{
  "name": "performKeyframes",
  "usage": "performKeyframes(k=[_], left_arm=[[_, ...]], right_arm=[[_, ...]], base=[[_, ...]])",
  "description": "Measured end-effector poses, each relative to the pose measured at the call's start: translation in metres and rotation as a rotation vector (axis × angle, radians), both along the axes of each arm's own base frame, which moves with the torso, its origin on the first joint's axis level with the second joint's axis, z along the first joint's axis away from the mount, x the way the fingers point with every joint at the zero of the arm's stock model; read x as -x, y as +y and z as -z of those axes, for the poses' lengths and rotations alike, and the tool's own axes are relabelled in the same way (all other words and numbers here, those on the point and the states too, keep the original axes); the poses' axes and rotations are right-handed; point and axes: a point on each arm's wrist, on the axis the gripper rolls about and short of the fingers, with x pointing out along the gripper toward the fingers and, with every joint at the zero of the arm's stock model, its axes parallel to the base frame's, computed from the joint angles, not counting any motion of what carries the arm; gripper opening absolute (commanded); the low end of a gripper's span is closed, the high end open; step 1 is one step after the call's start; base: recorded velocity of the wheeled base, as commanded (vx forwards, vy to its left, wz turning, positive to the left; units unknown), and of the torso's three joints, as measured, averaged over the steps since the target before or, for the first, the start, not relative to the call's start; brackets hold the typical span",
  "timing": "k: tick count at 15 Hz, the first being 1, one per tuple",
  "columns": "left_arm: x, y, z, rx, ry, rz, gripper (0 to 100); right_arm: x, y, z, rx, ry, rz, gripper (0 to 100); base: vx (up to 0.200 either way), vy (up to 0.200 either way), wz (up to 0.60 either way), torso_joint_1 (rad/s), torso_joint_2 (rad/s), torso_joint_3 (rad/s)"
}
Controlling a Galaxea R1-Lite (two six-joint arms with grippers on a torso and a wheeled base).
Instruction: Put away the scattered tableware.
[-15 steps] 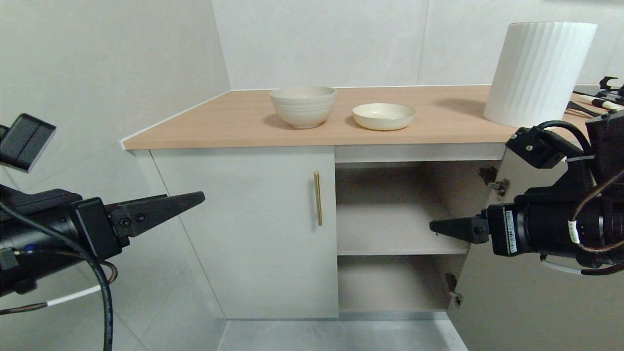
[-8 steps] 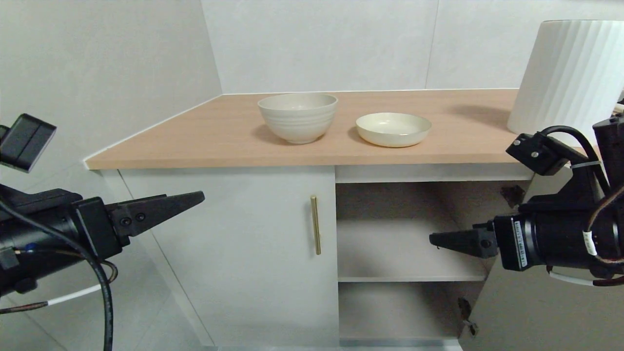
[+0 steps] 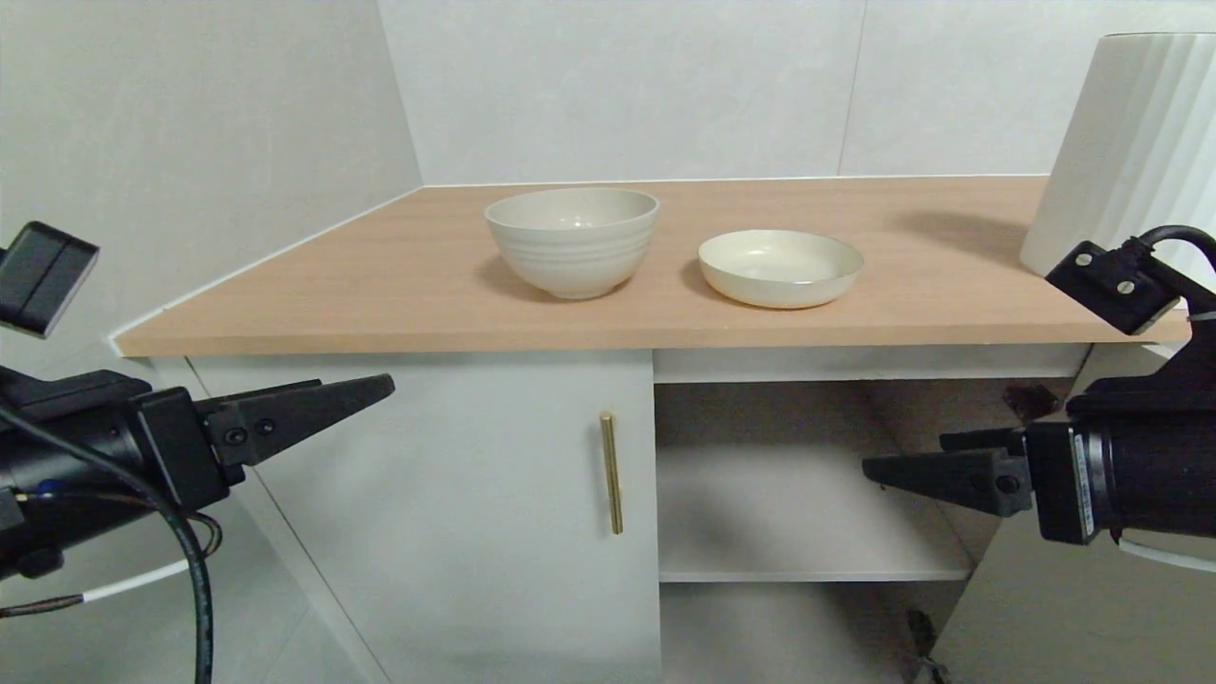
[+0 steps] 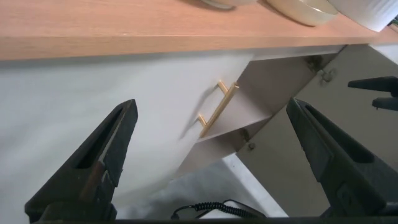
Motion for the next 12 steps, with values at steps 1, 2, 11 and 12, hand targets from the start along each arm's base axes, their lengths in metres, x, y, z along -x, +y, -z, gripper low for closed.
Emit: performKeyframes(k=[1,2,11,12], left_arm=[[0.0007,0.0001,-0.0005,0.001,-0.003,0.0,100],[0.0011,0.0002,-0.0007,0.001,-0.004,0.0,100],[-0.0036,-0.0011,0.0039,-0.004,0.02,0.003,100],[-0.0042,-0.0011,0.0051,-0.005,0.026,0.003,100]], right_arm=[[0.0003,-0.0003,-0.0003,0.0,-0.002,0.001,100],[0.0003,-0.0004,-0.0004,-0.001,-0.002,0.001,100],[-0.0052,0.0019,0.0035,0.011,0.01,0.009,100],[-0.0057,0.0018,0.004,0.013,0.013,0.011,100]], base=[[0.0,0.0,0.0,0.0,0.0,0.0],[0.0,0.0,0.0,0.0,0.0,0.0],[0.0,0.0,0.0,0.096,-0.32,-0.23],[0.0,0.0,0.0,0.163,-0.47,-0.281]])
